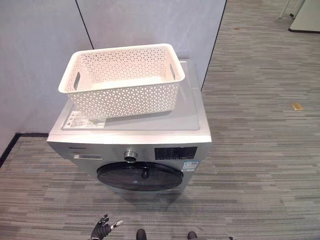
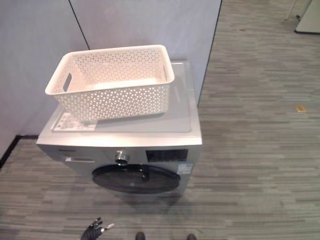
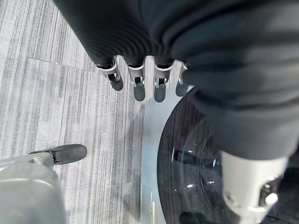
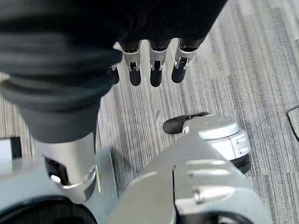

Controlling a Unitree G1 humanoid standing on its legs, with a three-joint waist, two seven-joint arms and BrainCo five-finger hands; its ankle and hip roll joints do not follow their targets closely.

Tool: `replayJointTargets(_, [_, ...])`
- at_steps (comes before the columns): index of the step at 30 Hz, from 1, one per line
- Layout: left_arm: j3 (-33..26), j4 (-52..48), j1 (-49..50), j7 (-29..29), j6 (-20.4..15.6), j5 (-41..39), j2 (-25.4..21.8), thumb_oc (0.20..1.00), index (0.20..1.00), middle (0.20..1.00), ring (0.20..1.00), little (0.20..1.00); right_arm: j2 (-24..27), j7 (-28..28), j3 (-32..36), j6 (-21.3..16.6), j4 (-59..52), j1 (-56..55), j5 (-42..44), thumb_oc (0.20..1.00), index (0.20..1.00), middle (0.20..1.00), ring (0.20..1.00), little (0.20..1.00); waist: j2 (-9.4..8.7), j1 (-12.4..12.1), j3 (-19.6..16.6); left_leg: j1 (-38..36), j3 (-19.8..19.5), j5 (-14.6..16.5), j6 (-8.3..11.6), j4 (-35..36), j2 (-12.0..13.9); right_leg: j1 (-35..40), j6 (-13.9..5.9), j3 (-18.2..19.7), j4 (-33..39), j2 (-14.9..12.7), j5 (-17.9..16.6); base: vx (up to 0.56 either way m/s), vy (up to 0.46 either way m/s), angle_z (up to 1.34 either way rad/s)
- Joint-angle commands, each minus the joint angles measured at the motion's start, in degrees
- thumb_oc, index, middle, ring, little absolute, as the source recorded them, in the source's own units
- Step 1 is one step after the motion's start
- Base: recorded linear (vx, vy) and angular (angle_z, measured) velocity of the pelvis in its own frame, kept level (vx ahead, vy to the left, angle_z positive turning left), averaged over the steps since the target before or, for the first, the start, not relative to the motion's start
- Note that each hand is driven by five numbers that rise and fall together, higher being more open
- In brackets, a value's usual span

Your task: Grab the laundry basket,head to the washer,open it,put in the laundry and shut it.

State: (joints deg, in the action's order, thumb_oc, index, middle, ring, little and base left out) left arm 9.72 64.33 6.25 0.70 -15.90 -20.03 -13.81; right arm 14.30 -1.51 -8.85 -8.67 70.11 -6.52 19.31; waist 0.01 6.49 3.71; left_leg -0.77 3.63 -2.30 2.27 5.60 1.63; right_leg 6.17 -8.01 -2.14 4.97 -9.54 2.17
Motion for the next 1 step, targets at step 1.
replayJointTargets(1, [-1.78, 1.4, -3.23, -0.09, -0.17, -0.43, 0.54, 1.0, 1.0, 1.0, 1.0, 1.0, 1.48, 0.54, -0.5, -0.18, 0.95, 1.59, -1.86, 1.0, 1.0, 1.0, 1.0, 1.0, -0.63, -1.85, -1.27, -2.92, 0.34, 3.06, 1.85, -0.6, 4.81, -4.46, -0.62, -1.07, 0.03, 0.82, -2.84, 0.0, 0.039, -0.07])
